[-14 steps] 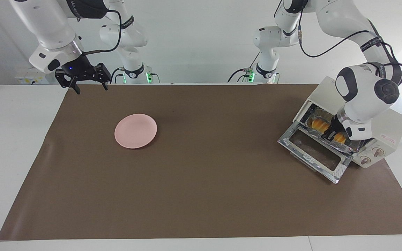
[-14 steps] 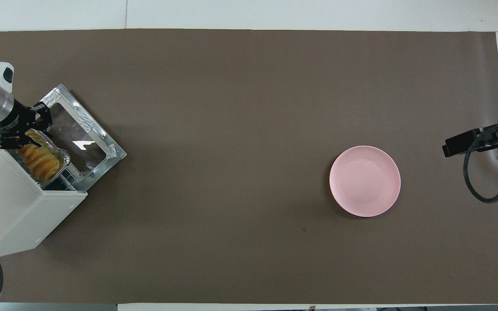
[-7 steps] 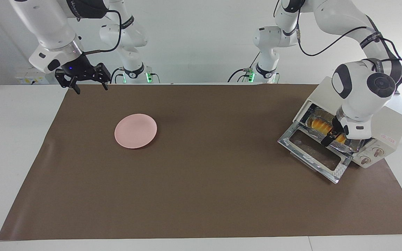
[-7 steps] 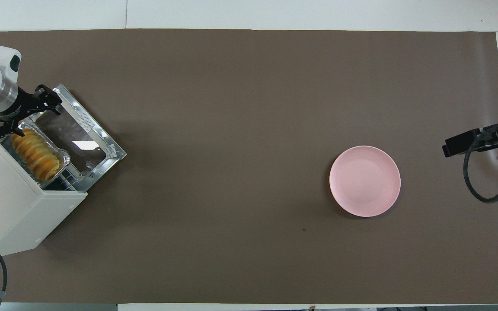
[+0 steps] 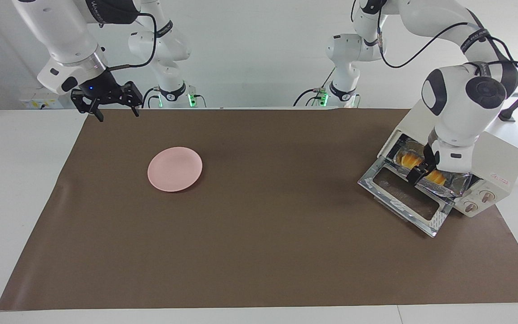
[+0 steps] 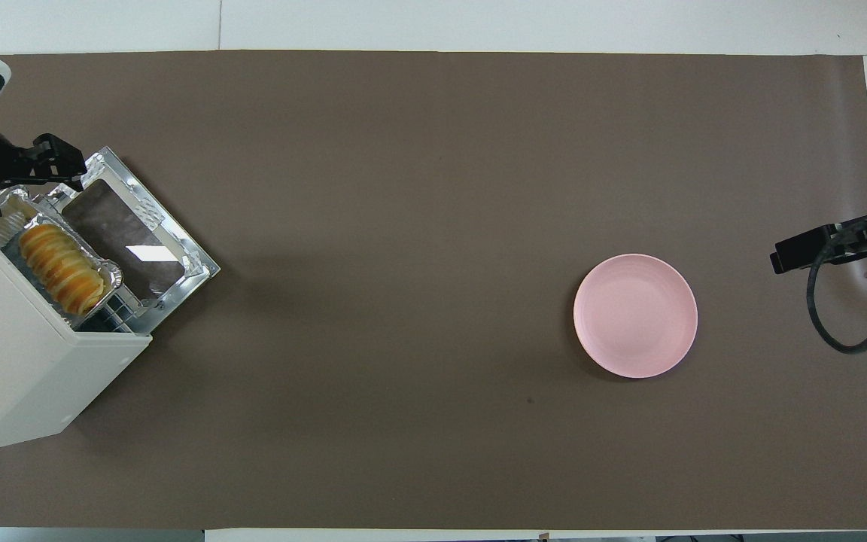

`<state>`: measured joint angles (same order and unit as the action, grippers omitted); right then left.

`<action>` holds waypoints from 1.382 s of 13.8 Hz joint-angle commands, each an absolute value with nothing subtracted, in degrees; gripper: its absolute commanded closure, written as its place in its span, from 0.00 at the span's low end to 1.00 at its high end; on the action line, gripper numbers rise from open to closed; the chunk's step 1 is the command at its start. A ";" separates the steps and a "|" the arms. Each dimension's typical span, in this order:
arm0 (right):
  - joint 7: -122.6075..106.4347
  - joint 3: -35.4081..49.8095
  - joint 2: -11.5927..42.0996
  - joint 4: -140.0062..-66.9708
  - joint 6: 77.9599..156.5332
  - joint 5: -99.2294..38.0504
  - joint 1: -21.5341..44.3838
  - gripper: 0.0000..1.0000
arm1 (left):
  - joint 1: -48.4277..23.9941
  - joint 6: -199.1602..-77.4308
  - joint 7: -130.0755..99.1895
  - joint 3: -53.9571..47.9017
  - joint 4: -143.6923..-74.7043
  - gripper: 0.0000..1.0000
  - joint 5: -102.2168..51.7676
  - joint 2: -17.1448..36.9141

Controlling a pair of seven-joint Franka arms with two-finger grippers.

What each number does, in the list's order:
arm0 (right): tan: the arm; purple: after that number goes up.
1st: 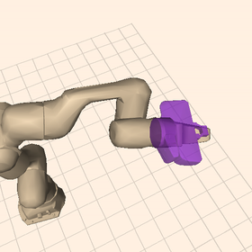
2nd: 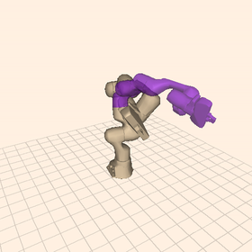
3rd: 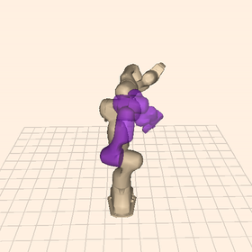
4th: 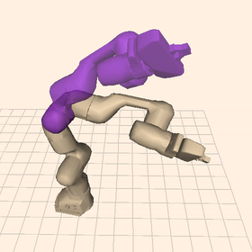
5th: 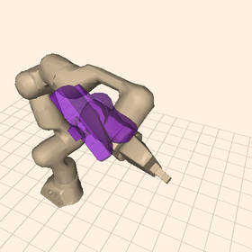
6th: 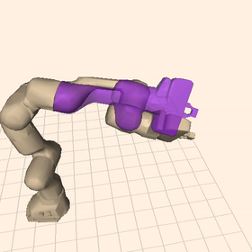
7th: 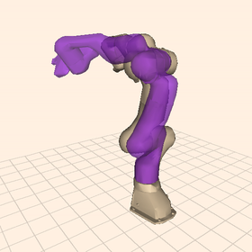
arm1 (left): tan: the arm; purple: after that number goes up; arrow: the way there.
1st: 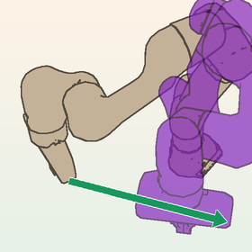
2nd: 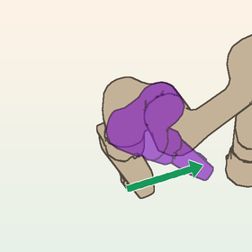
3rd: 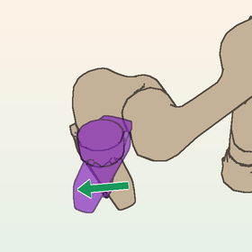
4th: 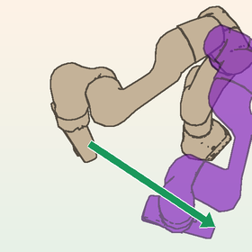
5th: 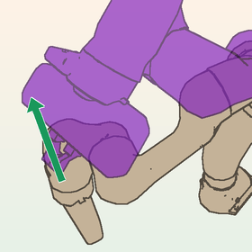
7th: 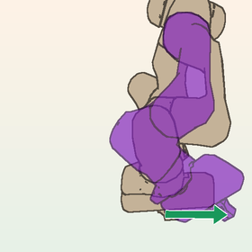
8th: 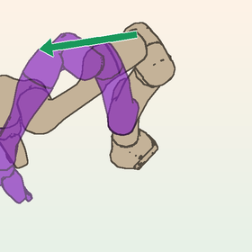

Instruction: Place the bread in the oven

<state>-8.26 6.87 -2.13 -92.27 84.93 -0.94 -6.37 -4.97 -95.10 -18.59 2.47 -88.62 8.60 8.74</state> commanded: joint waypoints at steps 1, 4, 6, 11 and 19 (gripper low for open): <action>-8.09 7.38 -2.37 -92.55 84.20 -1.67 -7.12 0.00 | -5.36 -87.04 -8.82 2.46 -90.26 0.00 8.70 2.30; -8.09 7.38 -2.37 -92.55 84.20 -1.67 -7.12 0.00 | -7.20 -84.29 -1.26 2.29 -92.55 0.00 7.13 -1.40; -8.09 7.38 -2.37 -92.55 84.20 -1.67 -7.12 0.00 | -9.56 -84.55 0.79 2.46 -90.97 0.00 4.14 -0.62; -8.09 7.38 -2.37 -92.55 84.20 -1.67 -7.12 0.00 | -1.33 -84.20 2.73 -4.82 -90.52 0.00 -0.44 -0.35; -8.09 7.38 -2.37 -92.55 84.20 -1.67 -7.12 0.00 | -0.96 -84.02 1.76 -4.22 -91.76 0.00 -0.17 -1.67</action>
